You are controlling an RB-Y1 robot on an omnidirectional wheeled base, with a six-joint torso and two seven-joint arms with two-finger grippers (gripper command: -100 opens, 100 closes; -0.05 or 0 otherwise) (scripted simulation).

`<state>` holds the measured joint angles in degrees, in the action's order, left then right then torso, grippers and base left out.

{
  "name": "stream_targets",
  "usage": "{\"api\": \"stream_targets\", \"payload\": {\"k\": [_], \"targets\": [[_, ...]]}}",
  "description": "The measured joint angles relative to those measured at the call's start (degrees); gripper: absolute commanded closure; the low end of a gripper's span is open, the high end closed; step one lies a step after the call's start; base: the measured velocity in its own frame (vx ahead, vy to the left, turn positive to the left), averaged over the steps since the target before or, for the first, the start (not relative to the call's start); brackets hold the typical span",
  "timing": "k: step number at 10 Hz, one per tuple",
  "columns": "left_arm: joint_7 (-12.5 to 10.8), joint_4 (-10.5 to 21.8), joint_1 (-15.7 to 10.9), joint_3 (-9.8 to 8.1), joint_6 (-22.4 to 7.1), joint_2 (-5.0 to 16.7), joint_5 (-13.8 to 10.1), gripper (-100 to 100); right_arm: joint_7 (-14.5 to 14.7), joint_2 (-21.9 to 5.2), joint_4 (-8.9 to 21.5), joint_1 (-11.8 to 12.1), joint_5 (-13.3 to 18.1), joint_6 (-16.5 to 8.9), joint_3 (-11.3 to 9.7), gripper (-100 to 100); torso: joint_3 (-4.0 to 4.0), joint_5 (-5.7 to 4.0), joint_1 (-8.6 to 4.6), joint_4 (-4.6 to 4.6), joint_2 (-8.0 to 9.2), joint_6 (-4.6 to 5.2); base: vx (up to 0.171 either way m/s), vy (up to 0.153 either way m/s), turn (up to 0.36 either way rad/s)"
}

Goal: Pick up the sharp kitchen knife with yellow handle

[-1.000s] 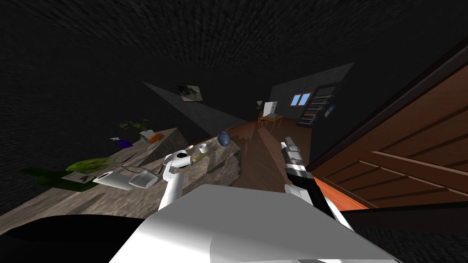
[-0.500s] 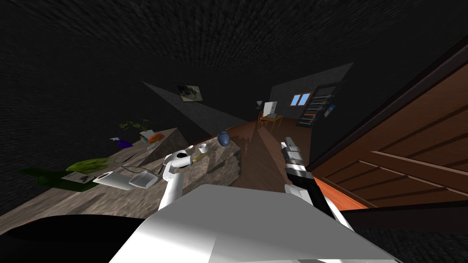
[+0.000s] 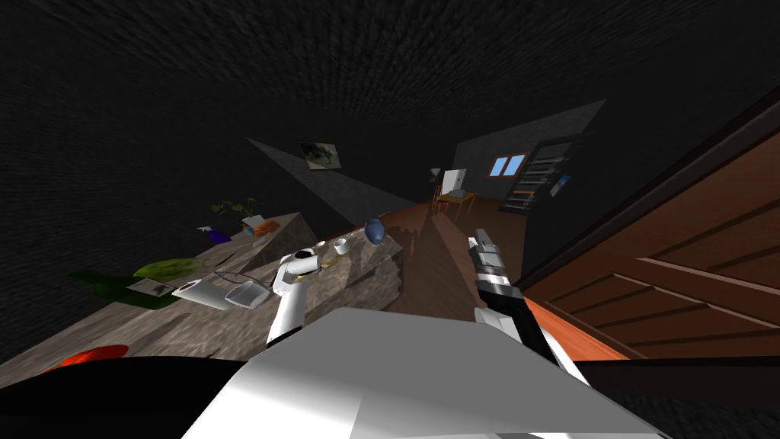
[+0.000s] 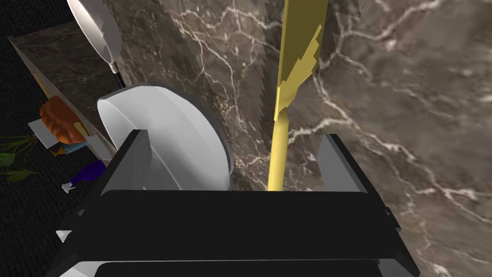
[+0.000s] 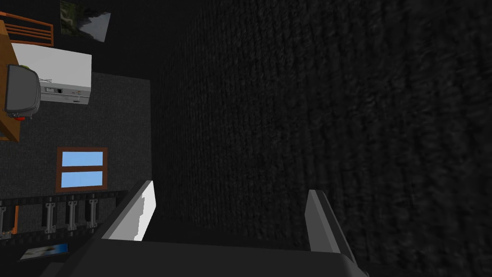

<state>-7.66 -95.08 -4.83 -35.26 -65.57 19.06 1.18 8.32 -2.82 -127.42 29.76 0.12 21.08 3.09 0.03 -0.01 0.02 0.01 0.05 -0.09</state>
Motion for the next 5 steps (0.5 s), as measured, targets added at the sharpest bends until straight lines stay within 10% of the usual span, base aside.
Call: {"api": "stream_targets", "payload": {"k": [5], "targets": [[-0.87,4.27,-5.07,0.15,-5.18,2.52,-1.27,-100,0.00,0.00,0.00,0.00,0.00,0.00,0.00,0,0.01,0.02,0.06,0.00,0.01,0.01,-0.002,0.011,0.019]]}}
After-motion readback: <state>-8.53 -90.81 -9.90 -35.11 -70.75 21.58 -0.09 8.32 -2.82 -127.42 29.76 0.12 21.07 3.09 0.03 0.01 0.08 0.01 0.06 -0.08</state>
